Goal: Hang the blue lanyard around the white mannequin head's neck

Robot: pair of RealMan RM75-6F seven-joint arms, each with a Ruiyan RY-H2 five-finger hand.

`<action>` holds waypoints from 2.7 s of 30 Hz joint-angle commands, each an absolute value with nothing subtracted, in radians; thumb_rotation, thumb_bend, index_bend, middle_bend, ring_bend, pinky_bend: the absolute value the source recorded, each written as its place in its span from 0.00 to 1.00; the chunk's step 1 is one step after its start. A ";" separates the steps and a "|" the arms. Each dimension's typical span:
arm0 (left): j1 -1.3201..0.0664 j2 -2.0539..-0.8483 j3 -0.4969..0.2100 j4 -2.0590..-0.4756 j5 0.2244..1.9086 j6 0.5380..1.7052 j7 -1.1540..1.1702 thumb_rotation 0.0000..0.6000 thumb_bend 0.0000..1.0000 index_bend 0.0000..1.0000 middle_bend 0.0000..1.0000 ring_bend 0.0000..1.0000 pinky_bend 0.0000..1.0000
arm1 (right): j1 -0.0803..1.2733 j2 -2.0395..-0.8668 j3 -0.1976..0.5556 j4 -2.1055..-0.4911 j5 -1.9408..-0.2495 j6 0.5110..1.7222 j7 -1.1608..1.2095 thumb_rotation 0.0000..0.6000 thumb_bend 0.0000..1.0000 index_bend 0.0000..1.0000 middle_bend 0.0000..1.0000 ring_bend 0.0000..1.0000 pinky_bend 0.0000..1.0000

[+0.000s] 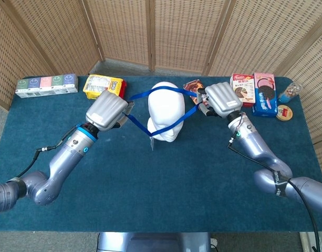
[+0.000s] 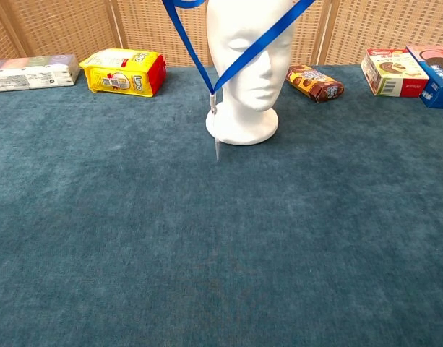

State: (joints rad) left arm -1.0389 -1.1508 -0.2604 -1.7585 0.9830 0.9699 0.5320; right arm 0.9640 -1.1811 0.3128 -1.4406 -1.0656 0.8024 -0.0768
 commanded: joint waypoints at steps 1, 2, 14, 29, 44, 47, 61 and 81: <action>-1.040 -1.152 -0.258 -1.758 0.983 0.970 0.535 0.96 0.45 0.62 1.00 0.97 0.91 | 0.965 -1.183 0.312 -1.437 -1.065 0.801 -0.078 1.00 0.51 0.77 1.00 1.00 1.00; -1.040 -1.153 -0.257 -1.757 0.982 0.970 0.536 0.97 0.44 0.62 1.00 0.97 0.91 | 0.965 -1.184 0.312 -1.436 -1.065 0.801 -0.077 1.00 0.51 0.77 1.00 1.00 1.00; -1.045 -1.159 -0.253 -1.750 0.969 0.970 0.545 0.96 0.38 0.62 1.00 0.97 0.91 | 0.969 -1.183 0.312 -1.432 -1.068 0.793 -0.080 1.00 0.52 0.71 1.00 1.00 1.00; -1.058 -1.161 -0.244 -1.751 0.935 0.967 0.580 0.95 0.29 0.62 1.00 0.97 0.91 | 0.975 -1.185 0.307 -1.423 -1.055 0.774 -0.090 0.94 0.41 0.65 0.98 1.00 1.00; -1.055 -1.159 -0.243 -1.752 0.931 0.982 0.576 0.95 0.28 0.62 1.00 0.97 0.91 | 0.980 -1.173 0.321 -1.431 -1.036 0.753 -0.063 0.69 0.42 0.63 0.98 1.00 1.00; -1.053 -1.158 -0.242 -1.752 0.933 0.984 0.574 0.95 0.28 0.62 1.00 0.97 0.91 | 0.982 -1.172 0.325 -1.432 -1.030 0.750 -0.057 0.69 0.42 0.63 0.98 1.00 1.00; -1.038 -1.147 -0.245 -1.754 0.939 0.997 0.553 0.93 0.28 0.62 1.00 0.97 0.91 | 1.008 -1.194 0.338 -1.407 -0.964 0.714 -0.049 0.40 0.42 0.61 0.98 1.00 1.00; -1.033 -1.150 -0.246 -1.745 0.946 0.995 0.544 0.92 0.28 0.62 1.00 0.97 0.91 | 1.019 -1.205 0.316 -1.395 -0.948 0.708 -0.078 0.16 0.42 0.54 0.98 1.00 1.00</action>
